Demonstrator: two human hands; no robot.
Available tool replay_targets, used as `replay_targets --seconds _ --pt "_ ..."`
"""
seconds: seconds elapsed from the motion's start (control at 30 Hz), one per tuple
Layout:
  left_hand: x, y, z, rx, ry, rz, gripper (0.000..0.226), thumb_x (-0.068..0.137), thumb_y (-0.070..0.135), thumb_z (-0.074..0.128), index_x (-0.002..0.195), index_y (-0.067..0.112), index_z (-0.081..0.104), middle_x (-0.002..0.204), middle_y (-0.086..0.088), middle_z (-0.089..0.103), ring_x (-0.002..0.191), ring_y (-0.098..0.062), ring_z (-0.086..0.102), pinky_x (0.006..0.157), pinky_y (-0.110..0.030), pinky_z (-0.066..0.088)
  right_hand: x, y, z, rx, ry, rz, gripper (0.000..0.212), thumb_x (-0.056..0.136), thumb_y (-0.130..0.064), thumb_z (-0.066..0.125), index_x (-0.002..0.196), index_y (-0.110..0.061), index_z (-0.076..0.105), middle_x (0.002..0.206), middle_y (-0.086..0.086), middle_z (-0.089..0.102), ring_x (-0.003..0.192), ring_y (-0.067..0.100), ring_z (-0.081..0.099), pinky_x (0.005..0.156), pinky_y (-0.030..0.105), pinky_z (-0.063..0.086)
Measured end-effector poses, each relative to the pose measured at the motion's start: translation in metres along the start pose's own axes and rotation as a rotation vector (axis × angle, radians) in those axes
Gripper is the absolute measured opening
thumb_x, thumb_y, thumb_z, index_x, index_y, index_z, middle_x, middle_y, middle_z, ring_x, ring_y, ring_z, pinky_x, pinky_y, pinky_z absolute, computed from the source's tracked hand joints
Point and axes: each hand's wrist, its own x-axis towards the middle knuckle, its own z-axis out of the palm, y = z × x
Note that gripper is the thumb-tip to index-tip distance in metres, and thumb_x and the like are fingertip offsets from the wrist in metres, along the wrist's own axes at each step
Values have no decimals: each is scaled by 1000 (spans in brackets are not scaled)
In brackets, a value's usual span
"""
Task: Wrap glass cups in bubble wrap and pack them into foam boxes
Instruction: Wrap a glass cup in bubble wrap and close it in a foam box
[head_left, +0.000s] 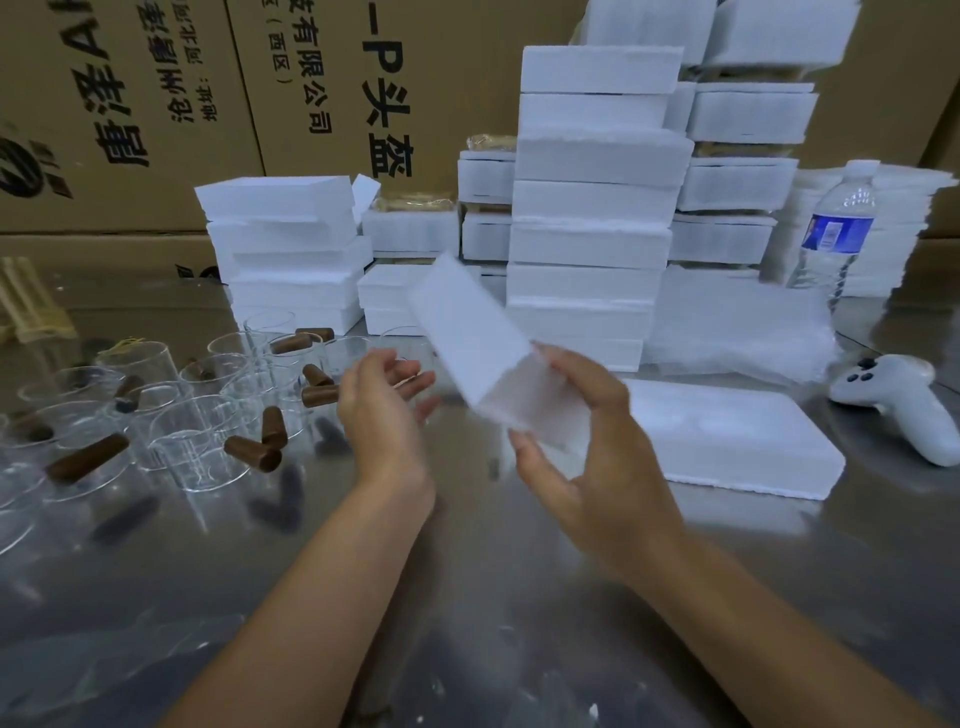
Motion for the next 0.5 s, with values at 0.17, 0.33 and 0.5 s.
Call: replay_targets --seconds 0.17,0.33,0.5 --pt "11 13 -14 19 -7 -91 11 94 19 49 95 15 58 81 1 62 67 -8 64 54 -20 50 -4 4 4 -359 -165 -204 53 69 -6 72 120 -10 57 113 12 64 104 25 61 87 35 51" --pt "9 10 -14 333 -99 -134 10 91 15 55 97 12 63 91 -4 63 85 -18 59 75 -30 47 -7 3 8 -491 -347 -234 58 58 -4 82 113 -11 66 99 6 68 87 26 66 76 32 54" --pt "4 -2 -15 624 -250 1 25 89 2 54 106 20 55 95 9 54 81 0 50 74 -23 39 -10 3 8 -445 -525 -84 53 73 -15 72 124 -21 59 111 -2 63 95 21 62 76 30 51"
